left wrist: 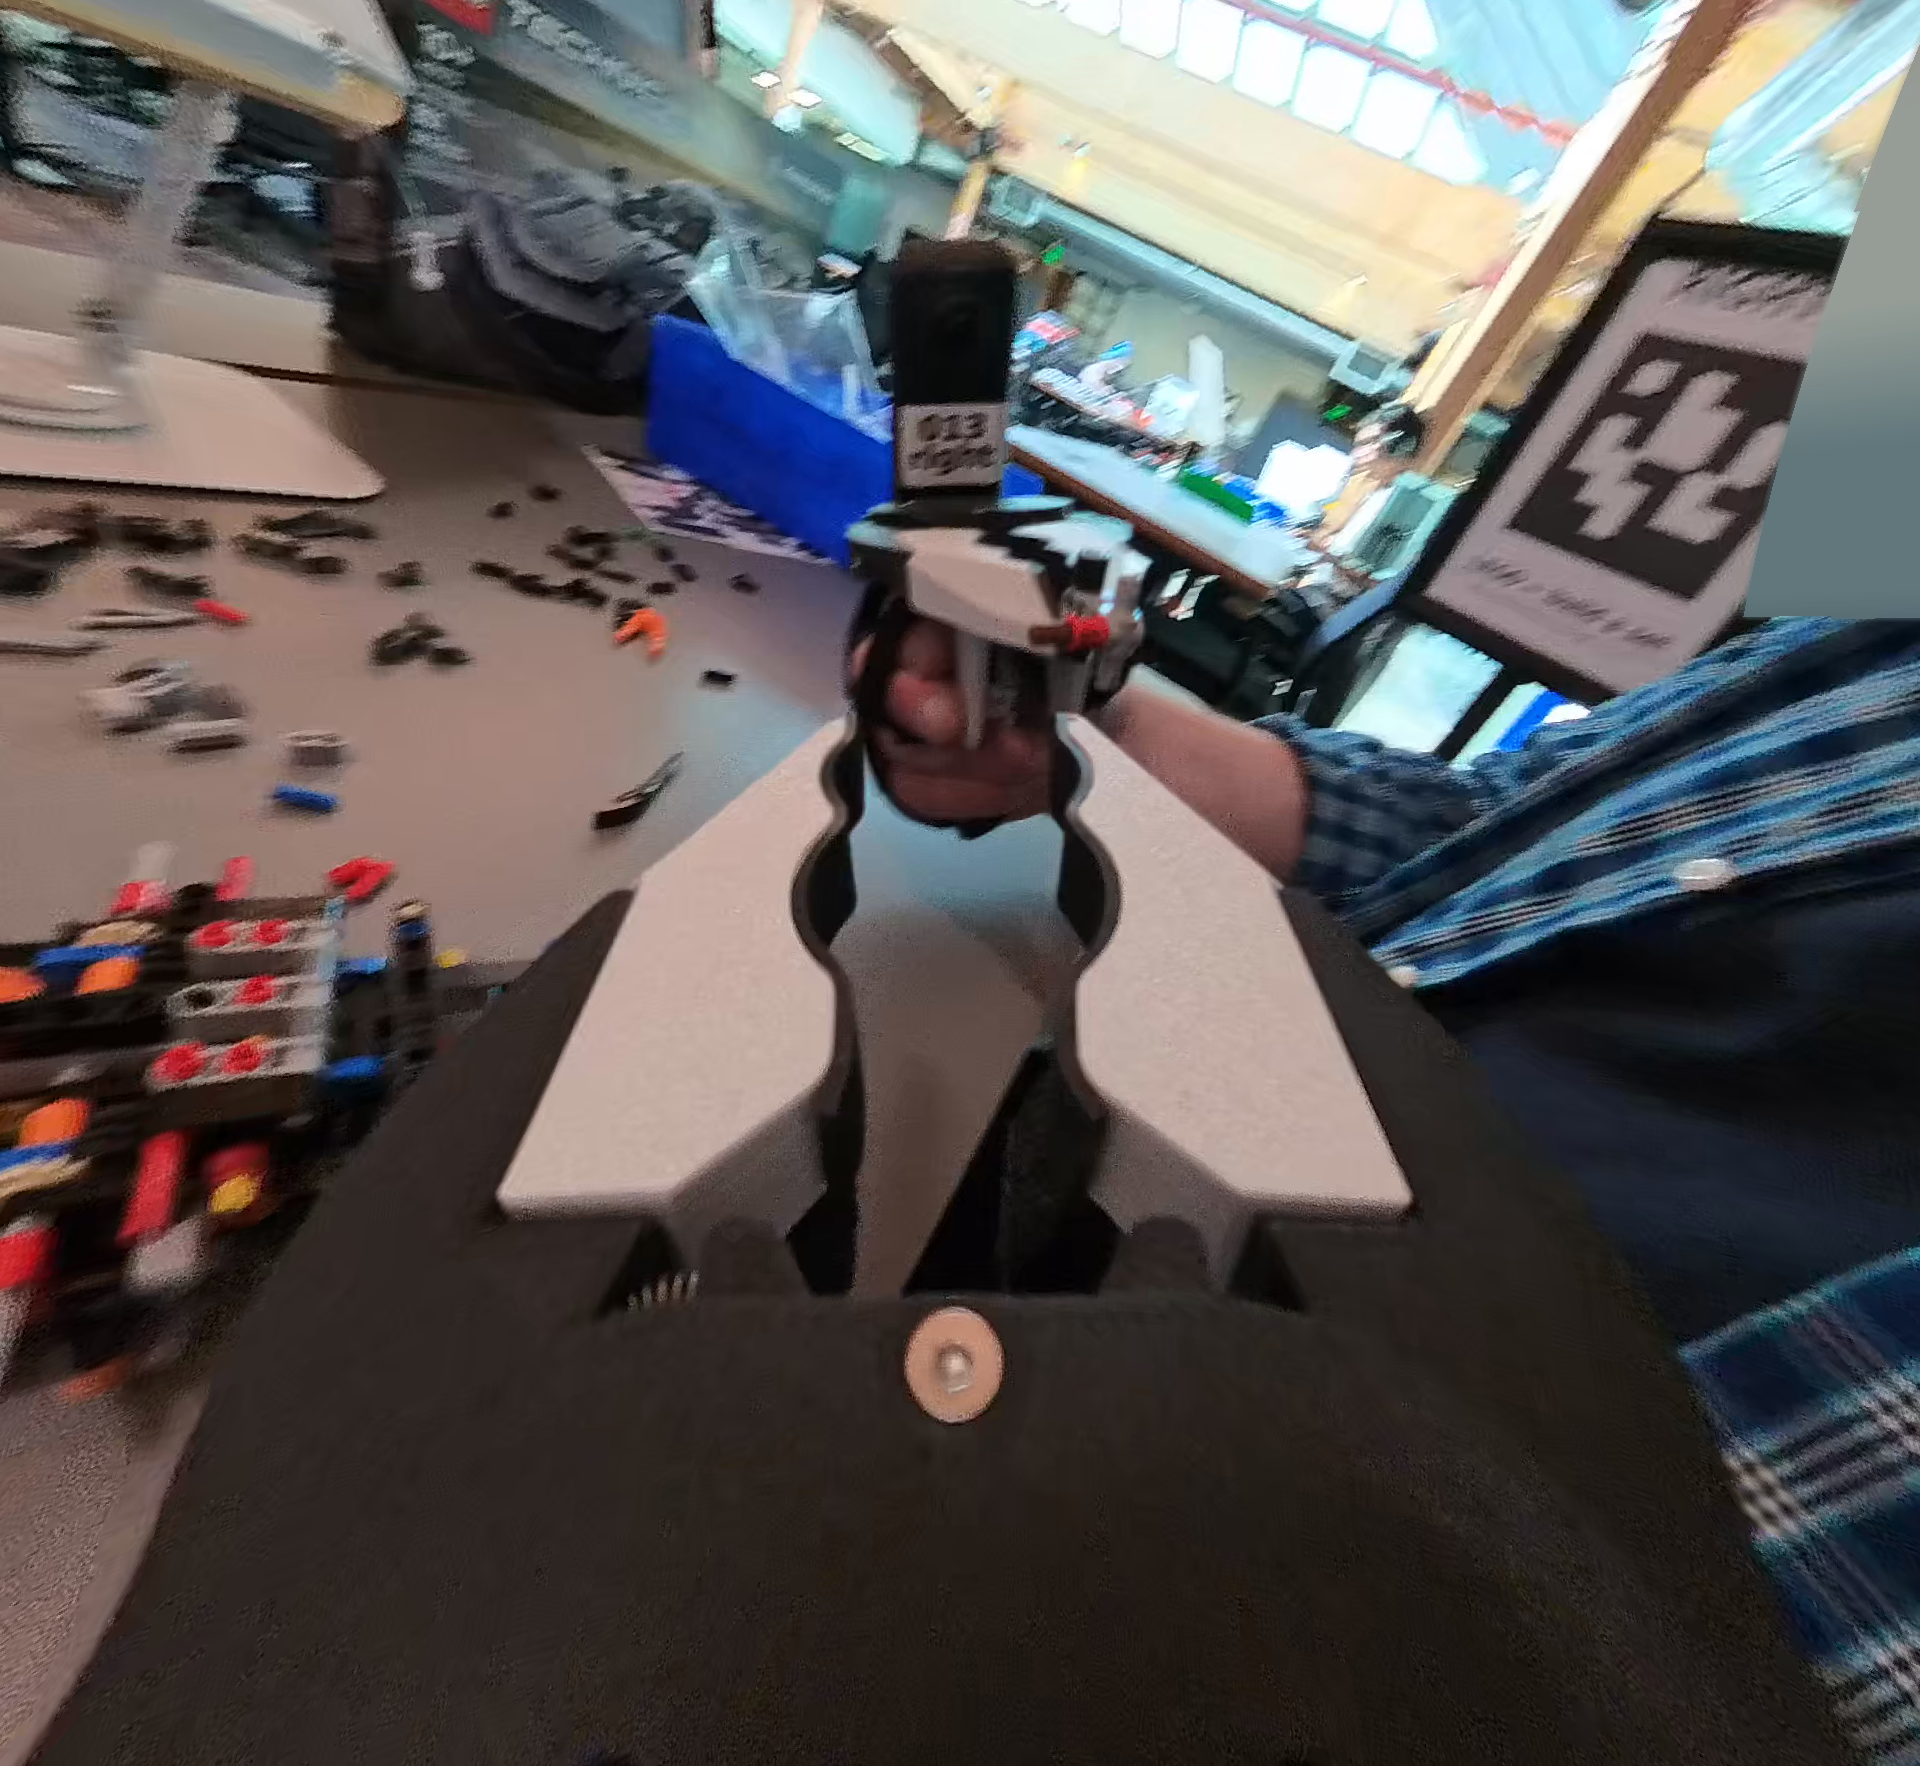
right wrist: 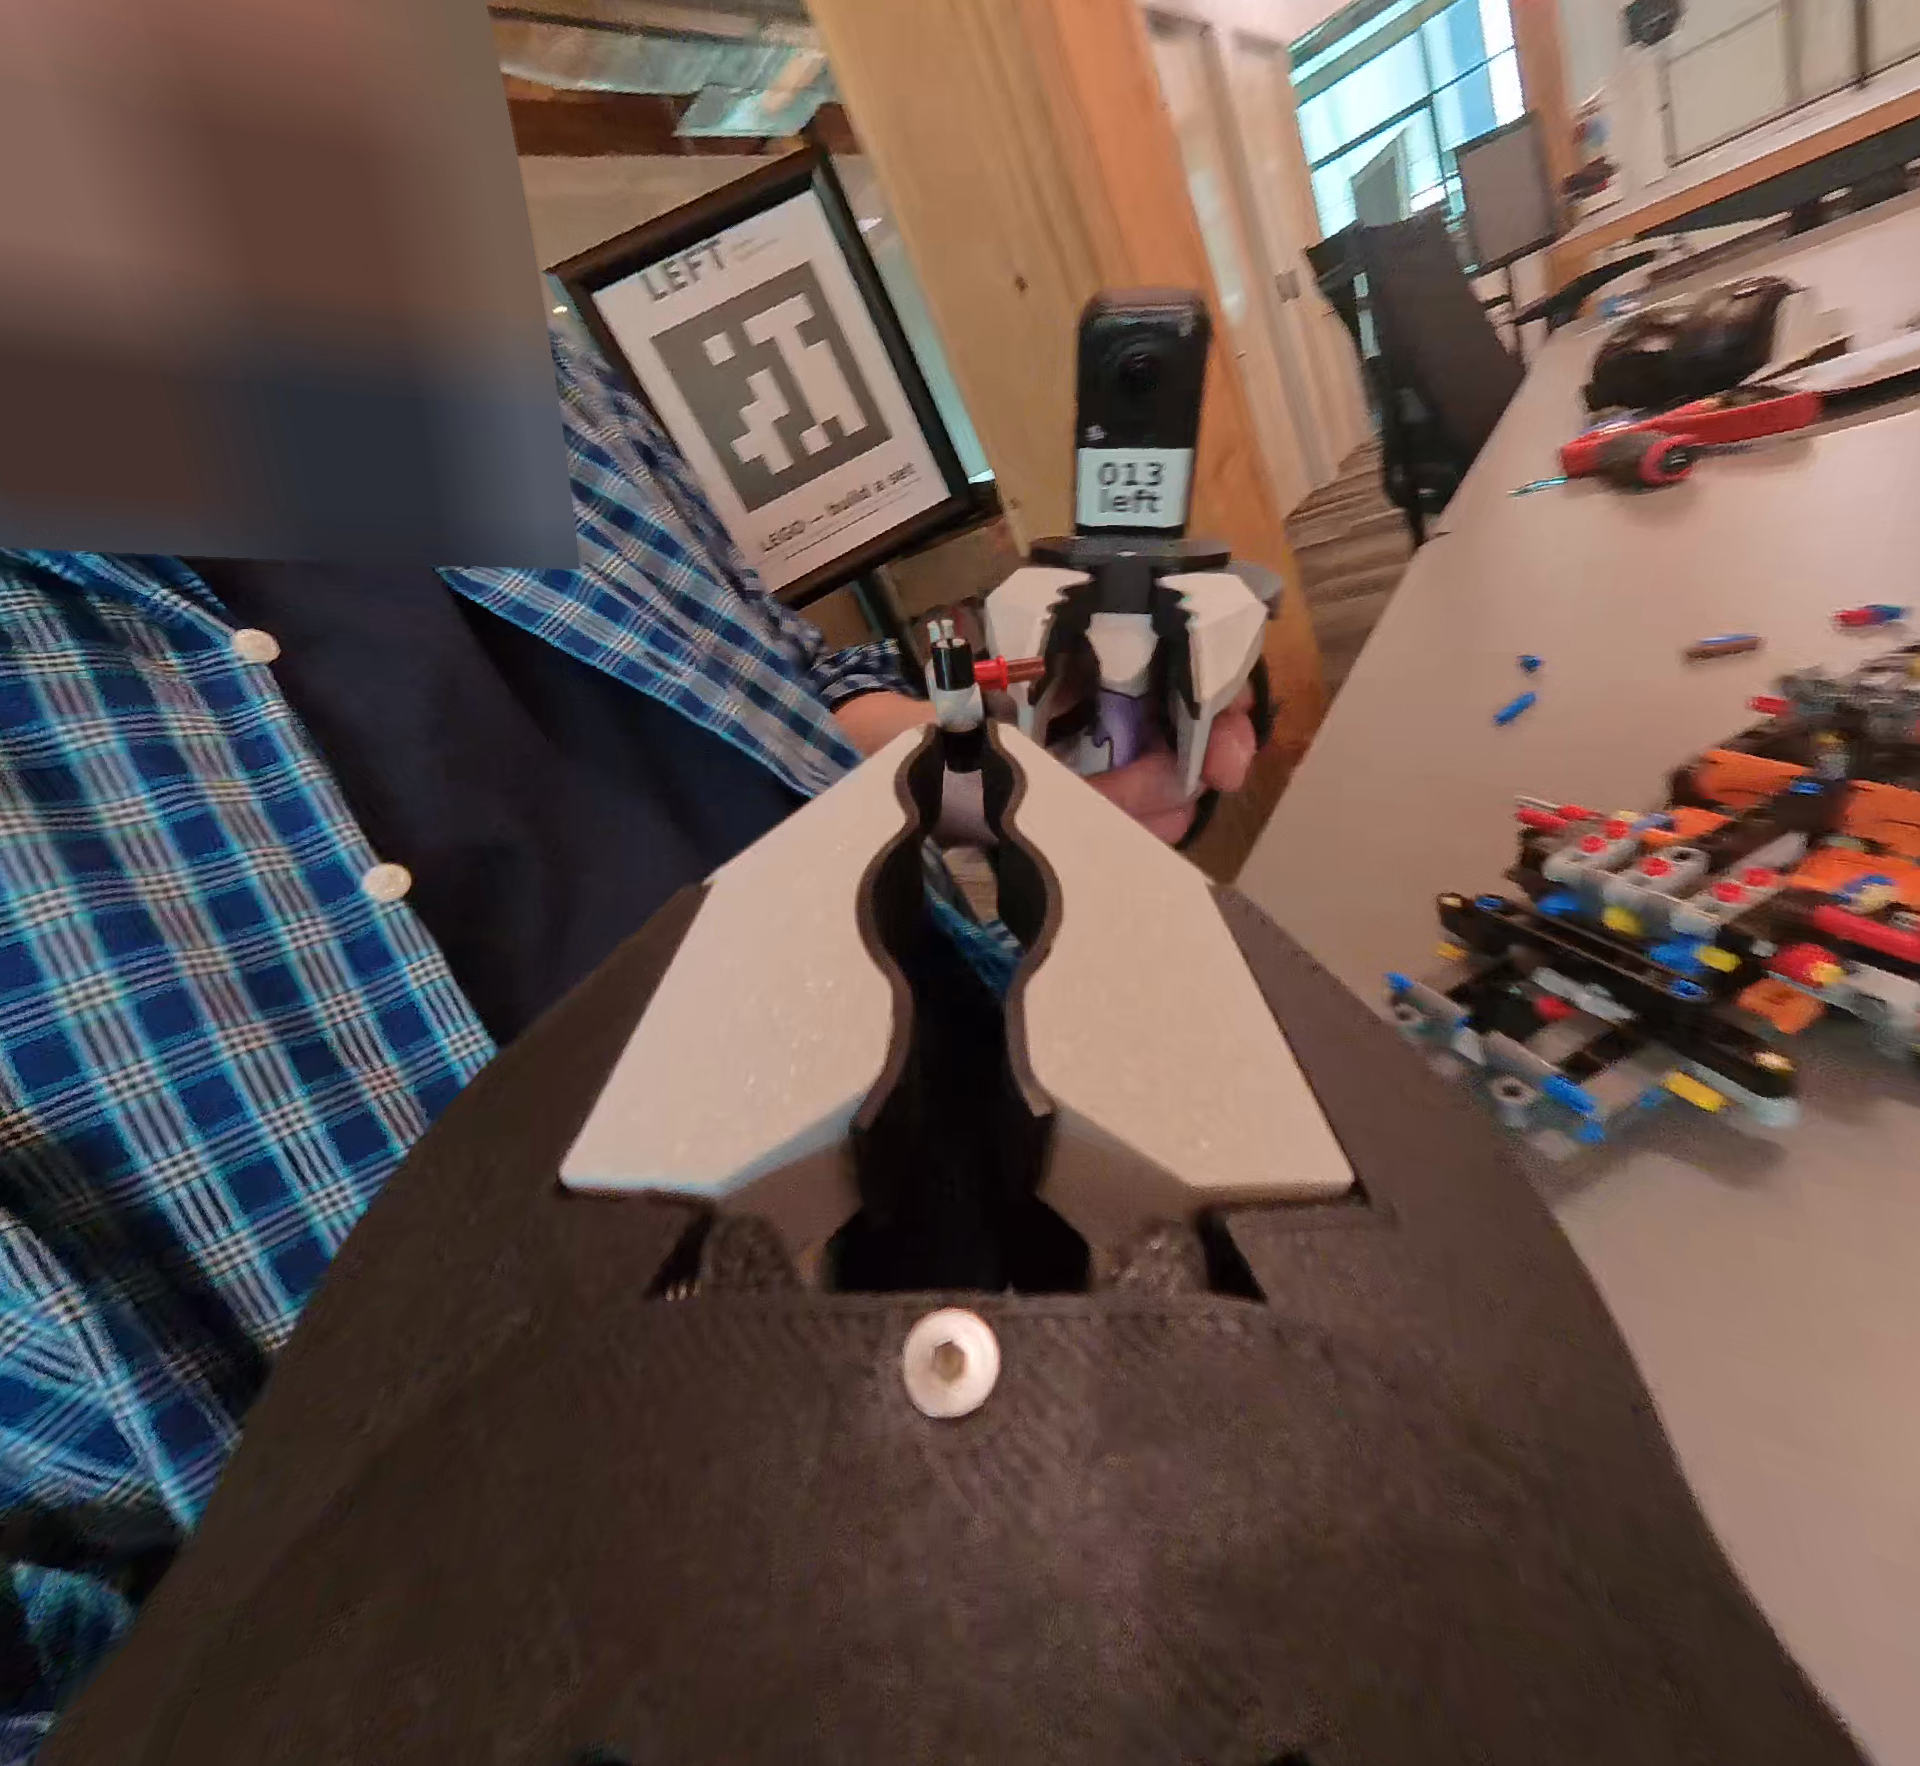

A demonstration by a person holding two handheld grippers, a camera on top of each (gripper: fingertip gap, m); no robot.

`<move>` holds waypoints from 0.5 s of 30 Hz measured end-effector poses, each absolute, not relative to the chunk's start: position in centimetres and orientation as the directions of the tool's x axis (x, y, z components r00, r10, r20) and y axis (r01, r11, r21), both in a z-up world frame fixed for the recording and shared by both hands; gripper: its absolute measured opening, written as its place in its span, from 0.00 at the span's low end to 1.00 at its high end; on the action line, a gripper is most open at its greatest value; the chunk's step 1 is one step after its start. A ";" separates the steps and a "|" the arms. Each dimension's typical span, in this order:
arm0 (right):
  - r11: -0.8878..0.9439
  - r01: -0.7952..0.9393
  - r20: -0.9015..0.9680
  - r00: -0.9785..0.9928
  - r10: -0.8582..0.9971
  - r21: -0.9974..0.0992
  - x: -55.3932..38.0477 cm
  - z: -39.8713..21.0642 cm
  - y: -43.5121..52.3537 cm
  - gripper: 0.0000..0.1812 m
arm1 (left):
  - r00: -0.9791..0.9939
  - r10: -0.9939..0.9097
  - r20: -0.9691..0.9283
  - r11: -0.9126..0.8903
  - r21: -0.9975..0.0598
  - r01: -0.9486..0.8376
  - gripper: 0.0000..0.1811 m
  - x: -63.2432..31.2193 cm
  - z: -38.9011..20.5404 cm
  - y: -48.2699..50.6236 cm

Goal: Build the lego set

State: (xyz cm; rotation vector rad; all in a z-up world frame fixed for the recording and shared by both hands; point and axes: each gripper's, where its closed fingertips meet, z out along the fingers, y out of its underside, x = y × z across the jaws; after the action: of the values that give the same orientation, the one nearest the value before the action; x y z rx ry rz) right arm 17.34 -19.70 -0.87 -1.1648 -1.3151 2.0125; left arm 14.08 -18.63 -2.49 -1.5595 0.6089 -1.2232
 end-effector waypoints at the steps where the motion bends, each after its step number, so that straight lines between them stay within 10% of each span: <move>1: -0.433 0.075 -0.399 -0.554 0.731 -0.898 17.2 -0.8 -20.2 0.02 | 0.313 -0.855 0.413 -0.364 -0.909 0.204 0.18 14.3 -2.1 -19.1; 15: -0.398 0.152 -0.383 -0.701 0.602 -0.905 16.4 -0.5 -24.3 0.02 | -0.124 -0.886 0.446 -0.463 -0.845 0.267 0.00 16.1 0.7 -24.6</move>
State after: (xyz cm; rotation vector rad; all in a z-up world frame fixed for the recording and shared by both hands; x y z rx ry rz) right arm 16.38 -24.30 -0.48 -1.0266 -1.5183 2.1732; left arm 16.14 -24.62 0.66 -1.2806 0.7594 -1.7182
